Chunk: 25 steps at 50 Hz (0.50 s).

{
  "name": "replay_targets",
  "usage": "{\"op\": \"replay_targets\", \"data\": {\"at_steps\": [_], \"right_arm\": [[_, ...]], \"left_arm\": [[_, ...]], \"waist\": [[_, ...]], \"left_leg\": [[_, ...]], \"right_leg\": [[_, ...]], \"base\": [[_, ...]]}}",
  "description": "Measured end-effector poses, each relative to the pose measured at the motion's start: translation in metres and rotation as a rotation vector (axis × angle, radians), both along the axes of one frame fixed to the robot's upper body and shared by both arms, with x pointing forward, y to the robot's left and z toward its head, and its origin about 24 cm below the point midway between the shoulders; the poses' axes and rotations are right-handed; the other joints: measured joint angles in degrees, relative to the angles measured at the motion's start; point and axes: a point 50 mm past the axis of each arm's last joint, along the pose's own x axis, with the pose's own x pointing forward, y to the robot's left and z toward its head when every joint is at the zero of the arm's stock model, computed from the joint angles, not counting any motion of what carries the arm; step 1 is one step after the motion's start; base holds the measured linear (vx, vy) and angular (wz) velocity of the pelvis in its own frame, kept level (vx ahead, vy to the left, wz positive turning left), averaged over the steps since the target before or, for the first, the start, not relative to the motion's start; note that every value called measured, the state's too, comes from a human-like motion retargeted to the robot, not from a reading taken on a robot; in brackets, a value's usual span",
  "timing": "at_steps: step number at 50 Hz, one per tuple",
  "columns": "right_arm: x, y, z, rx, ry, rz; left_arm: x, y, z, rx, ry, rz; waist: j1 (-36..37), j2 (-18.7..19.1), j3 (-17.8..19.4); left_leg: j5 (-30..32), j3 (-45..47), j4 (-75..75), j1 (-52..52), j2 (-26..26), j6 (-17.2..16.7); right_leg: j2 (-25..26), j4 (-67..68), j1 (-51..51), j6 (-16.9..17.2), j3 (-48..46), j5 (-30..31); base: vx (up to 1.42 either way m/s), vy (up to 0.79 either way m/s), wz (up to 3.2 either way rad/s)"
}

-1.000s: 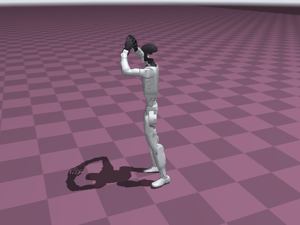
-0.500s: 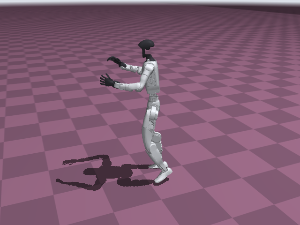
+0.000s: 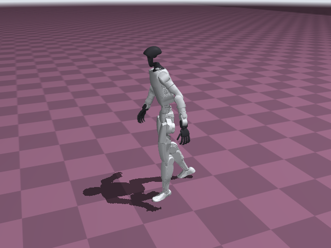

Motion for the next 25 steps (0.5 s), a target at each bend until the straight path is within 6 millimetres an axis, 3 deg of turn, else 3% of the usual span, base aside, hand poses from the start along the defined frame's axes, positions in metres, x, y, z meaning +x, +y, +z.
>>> {"op": "replay_targets", "data": {"at_steps": [5,10,15,19,21,25], "right_arm": [[-0.014,0.005,-0.003,0.069,-0.011,-0.036],[-0.011,0.014,-0.002,0.102,-0.067,-0.058],[-0.006,0.02,-0.003,0.101,-0.078,-0.029],[-0.003,0.024,-0.005,0.093,-0.062,0.014],[-0.002,0.027,-0.005,0.086,-0.064,0.078],[0.006,0.03,-0.003,0.089,-0.074,0.132]], "left_arm": [[0.001,-0.02,-0.007,-0.06,0.035,-0.084],[0.054,-0.024,-0.006,-0.031,-0.054,-0.233],[0.142,-0.025,0.02,0.074,-0.3,-0.389],[0.204,-0.035,0.053,0.121,-0.523,-0.53],[0.223,-0.04,0.067,0.104,-0.586,-0.62],[0.249,-0.044,0.086,0.112,-0.651,-0.731]], "waist": [[-3.7,1.6,-0.5],[-7.9,0.7,-0.9],[-11.2,0.1,-0.2],[-13.9,-2.0,0.8],[-14.5,-3.3,1.4],[-13.6,-4.1,1.8]], "left_leg": [[-3.0,-3.3,0.0,4.5,1.4,1.2],[-6.6,-6.4,2.1,6.1,1.3,2.0],[-9.9,-9.4,4.2,8.1,0.7,2.9],[-13.0,-11.7,4.8,11.7,-2.1,2.8],[-14.6,-11.9,5.2,14.5,-2.6,1.5],[-15.7,-10.0,6.2,18.0,-1.6,-0.7]], "right_leg": [[0.7,22.8,-9.5,-5.4,-0.2,9.0],[1.8,36.0,-22.0,-4.7,0.3,5.7],[0.9,22.4,-26.3,-3.9,-6.7,2.6],[1.7,-2.3,-24.3,1.8,-10.9,6.7],[3.7,-13.0,-23.3,5.1,-10.7,9.5],[9.7,-21.6,-25.2,5.7,-8.8,12.6]], "base": [[0.46,0.22,0.47],[0.4,0.13,0.52],[0.39,0.07,0.51],[0.46,0.01,0.54],[0.52,-0.2,0.1],[0.5,-0.34,-0.42]]}}
